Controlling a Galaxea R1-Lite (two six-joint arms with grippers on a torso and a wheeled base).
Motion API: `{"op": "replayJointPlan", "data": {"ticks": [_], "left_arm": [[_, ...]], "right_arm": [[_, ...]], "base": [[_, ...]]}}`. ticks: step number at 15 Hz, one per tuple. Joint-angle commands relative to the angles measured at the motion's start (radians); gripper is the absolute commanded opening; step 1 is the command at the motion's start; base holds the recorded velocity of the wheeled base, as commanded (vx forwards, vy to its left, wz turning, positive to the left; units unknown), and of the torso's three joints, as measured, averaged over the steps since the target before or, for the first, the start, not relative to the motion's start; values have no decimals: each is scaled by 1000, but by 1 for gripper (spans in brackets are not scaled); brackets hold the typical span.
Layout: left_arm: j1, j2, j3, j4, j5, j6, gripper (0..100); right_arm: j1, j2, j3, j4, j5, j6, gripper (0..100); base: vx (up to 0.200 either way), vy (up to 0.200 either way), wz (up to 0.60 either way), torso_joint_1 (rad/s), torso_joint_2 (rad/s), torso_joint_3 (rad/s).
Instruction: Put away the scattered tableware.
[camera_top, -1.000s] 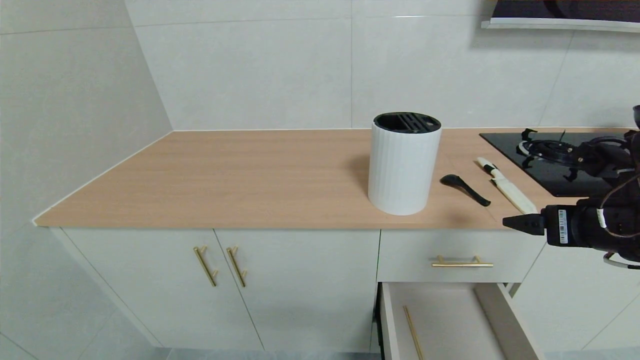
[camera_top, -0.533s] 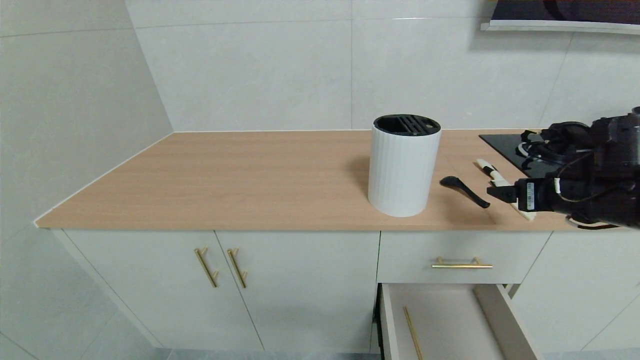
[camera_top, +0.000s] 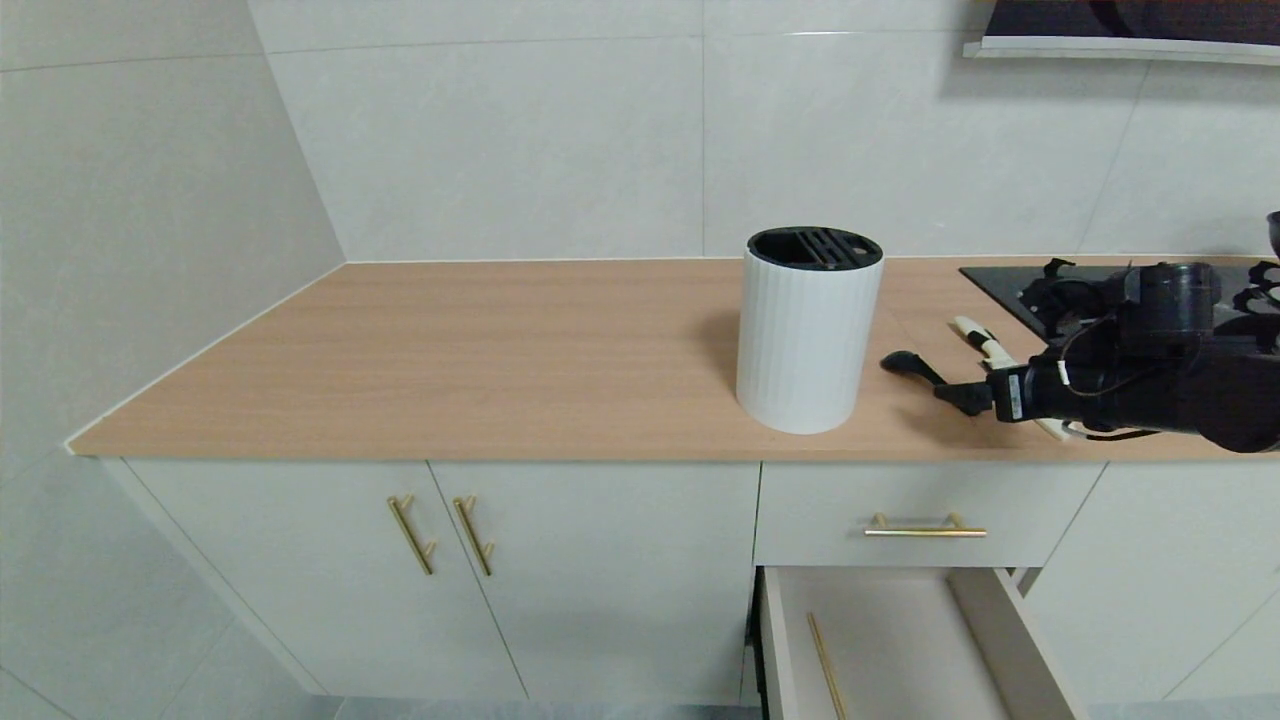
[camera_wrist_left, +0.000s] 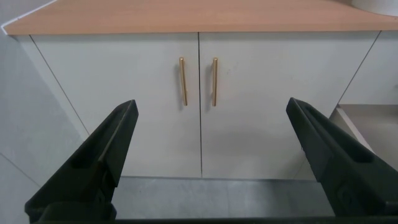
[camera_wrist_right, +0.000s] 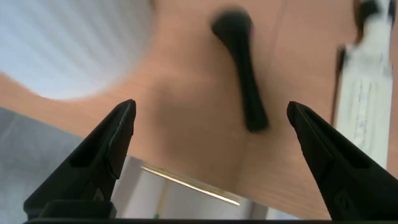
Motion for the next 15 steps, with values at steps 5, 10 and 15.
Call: {"op": "replayJointPlan", "data": {"ticks": [5, 10, 15], "left_arm": [[0, 0, 0, 0, 0, 0, 100], [0, 0, 0, 0, 0, 0, 100], [0, 2, 0, 0, 0, 0, 100]], "right_arm": [[-19, 106, -17, -82, 29, -7, 100], [4, 185, -17, -212, 22, -6, 100], [4, 238, -53, -241, 19, -1, 100]], "base": [[0, 0, 0, 0, 0, 0], [0, 0, 0, 0, 0, 0], [0, 0, 0, 0, 0, 0]]}}
